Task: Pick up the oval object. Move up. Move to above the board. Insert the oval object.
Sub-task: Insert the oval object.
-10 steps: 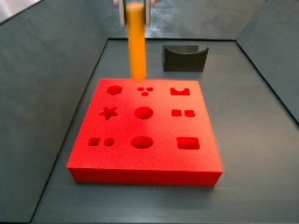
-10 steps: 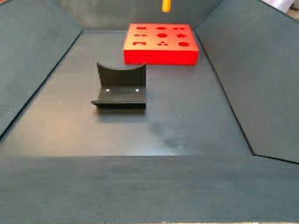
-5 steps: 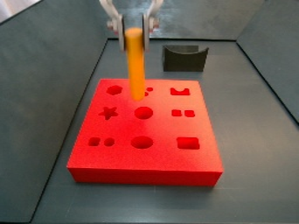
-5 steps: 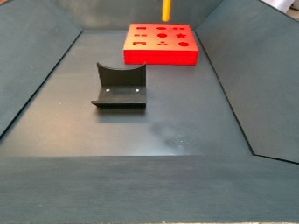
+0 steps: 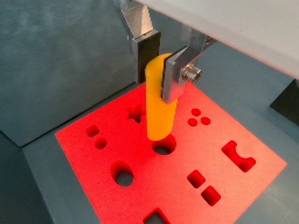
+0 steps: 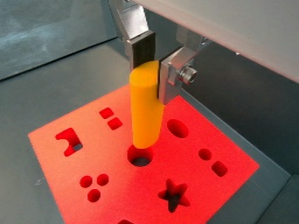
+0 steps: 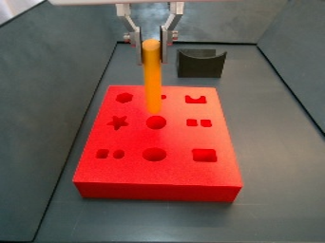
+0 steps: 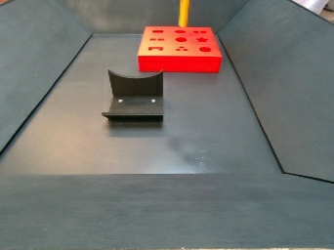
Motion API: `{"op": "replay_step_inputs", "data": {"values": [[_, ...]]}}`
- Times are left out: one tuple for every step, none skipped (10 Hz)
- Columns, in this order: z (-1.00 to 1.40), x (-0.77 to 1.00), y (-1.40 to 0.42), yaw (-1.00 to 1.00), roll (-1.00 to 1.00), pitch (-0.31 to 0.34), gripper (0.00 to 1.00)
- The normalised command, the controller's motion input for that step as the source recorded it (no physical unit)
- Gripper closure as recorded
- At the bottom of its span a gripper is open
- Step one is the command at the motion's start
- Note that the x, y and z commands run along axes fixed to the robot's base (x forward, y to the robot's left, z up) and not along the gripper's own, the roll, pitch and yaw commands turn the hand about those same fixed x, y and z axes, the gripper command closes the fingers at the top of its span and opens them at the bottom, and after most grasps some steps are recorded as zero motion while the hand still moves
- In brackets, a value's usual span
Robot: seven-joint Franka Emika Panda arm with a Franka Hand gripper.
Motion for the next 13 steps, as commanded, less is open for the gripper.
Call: {"op": "replay_step_inputs", "data": {"values": [[-0.07,0.11,0.00,0.00,0.00,0.003,1.00],[-0.03,0.00,0.00,0.00,0.00,0.000,1.00],[-0.16,0.00,0.00,0.00,0.05,0.000,1.00],[-0.29,0.28,0.00,0.10,0.12,0.059,1.00],[-0.26,0.23,0.03,0.02,0.09,0.051,1.00],[-0.22,0.15,0.00,0.07,0.10,0.023,1.00],[-0.18,0.19,0.00,0.07,0.11,0.043,1.00],[-0.14,0.09,0.00,0.00,0.09,0.026,1.00],[-0.17,0.08,0.00,0.02,0.11,0.036,1.00],[-0.14,0.11,0.00,0.03,0.07,0.030,1.00],[-0.12,0.05,0.00,0.00,0.06,0.016,1.00],[-0.11,0.05,0.00,0.00,0.03,0.004,1.00],[-0.05,0.04,0.00,0.00,0.00,0.000,1.00]]}}
